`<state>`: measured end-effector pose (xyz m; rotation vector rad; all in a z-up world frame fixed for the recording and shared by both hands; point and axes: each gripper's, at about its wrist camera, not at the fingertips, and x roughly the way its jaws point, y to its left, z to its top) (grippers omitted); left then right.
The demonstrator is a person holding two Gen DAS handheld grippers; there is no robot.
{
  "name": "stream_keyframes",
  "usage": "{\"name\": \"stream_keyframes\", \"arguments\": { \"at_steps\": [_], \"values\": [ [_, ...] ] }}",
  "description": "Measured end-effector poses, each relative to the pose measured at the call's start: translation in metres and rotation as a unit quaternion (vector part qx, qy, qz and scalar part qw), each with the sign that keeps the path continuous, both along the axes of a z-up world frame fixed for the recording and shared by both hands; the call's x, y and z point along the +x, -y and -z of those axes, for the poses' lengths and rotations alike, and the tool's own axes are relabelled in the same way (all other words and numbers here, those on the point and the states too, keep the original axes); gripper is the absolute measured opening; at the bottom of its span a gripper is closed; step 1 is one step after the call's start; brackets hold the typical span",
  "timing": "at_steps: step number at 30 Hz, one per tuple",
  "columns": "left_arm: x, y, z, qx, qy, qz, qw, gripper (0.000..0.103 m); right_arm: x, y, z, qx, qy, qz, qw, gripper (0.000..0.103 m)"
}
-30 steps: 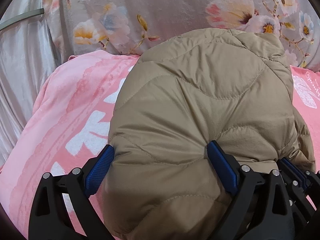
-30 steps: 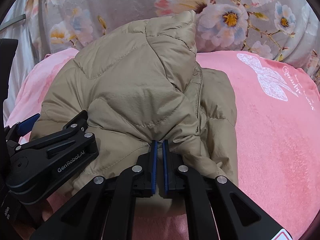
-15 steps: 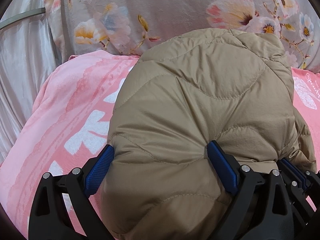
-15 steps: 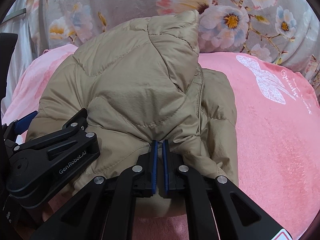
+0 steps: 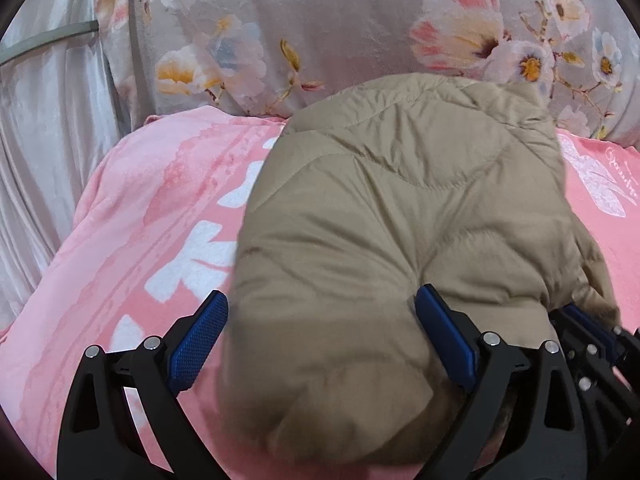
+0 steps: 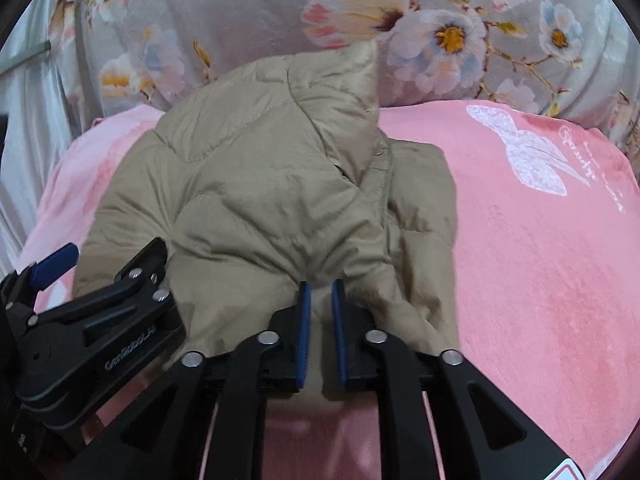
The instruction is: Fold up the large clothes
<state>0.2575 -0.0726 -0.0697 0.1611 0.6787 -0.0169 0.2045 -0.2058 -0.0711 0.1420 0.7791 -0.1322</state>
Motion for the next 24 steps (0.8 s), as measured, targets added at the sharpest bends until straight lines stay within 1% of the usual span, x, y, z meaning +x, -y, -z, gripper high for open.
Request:
{"name": "stream_keyframes", "arguments": {
  "at_steps": [1,2,3,5,6,9,11,13,15,17,20,24],
  "values": [
    [-0.01,-0.003,-0.005,0.002,0.005,0.004,1.0,0.092,-0.01,0.0,-0.005,0.001,0.004,0.006,1.0,0.031],
    [-0.019,-0.005,-0.008,0.005,0.006,0.006,0.9999,0.092,-0.022,0.0,-0.01,0.005,0.008,0.008,1.0,0.044],
    [-0.03,-0.007,-0.011,0.009,0.008,0.006,0.9999,0.092,-0.032,-0.001,-0.014,0.01,0.011,0.008,1.0,0.053],
    [-0.049,-0.012,-0.016,0.008,0.006,0.008,0.9999,0.093,-0.057,-0.002,-0.02,0.008,0.019,0.014,1.0,0.063],
    [-0.061,-0.016,-0.018,0.005,0.005,0.008,0.9999,0.093,-0.067,-0.002,-0.021,0.006,0.02,0.016,1.0,0.065],
    [-0.09,-0.023,-0.017,0.004,-0.004,0.007,1.0,0.094,-0.099,-0.005,-0.021,-0.003,0.023,0.023,0.999,0.069],
    [-0.107,-0.027,-0.015,0.004,-0.009,0.005,0.9999,0.095,-0.12,-0.009,-0.02,-0.021,0.026,0.024,0.999,0.071],
    [-0.119,-0.03,-0.012,0.004,-0.013,0.003,0.9999,0.095,-0.135,-0.014,-0.016,-0.039,0.025,0.024,0.999,0.072],
    [-0.133,-0.033,-0.007,0.001,-0.022,0.0,0.9998,0.096,-0.147,-0.017,-0.012,-0.045,0.023,0.02,0.999,0.073],
    [-0.144,-0.036,-0.002,-0.002,-0.033,-0.002,0.9995,0.096,-0.158,-0.02,-0.008,-0.047,0.02,0.019,0.998,0.074],
    [-0.157,-0.038,0.004,0.001,-0.037,-0.006,0.9993,0.096,-0.17,-0.023,-0.003,-0.043,0.015,0.022,0.999,0.075],
    [-0.164,-0.041,0.006,-0.003,-0.041,-0.005,0.9991,0.096,-0.174,-0.02,-0.005,-0.038,0.021,0.026,0.999,0.076]
  ]
}}
